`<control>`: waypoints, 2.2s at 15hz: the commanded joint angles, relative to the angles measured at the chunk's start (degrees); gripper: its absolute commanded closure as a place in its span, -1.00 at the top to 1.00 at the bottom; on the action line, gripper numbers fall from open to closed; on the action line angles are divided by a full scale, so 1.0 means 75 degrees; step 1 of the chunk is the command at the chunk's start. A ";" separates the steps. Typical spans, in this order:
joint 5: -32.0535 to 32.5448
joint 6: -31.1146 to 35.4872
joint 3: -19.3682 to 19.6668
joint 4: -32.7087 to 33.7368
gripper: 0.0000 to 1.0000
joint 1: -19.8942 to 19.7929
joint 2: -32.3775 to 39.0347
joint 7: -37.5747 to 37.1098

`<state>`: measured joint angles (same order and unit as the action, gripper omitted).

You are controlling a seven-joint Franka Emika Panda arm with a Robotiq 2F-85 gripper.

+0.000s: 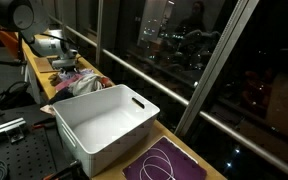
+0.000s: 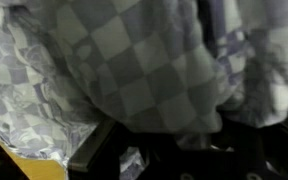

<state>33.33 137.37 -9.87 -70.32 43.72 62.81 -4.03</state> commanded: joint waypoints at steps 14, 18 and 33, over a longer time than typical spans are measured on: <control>0.1759 0.0157 0.0880 -0.4523 -1.00 -0.0122 -0.5895 -0.2259; 0.2186 -0.0061 0.0660 -0.5991 -1.00 -0.0765 -0.7479 -0.2969; 0.0531 -0.0294 0.1081 -0.9173 -1.00 -0.4543 -1.2530 0.0768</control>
<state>40.26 133.91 -5.29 -136.57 13.15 -25.06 -7.25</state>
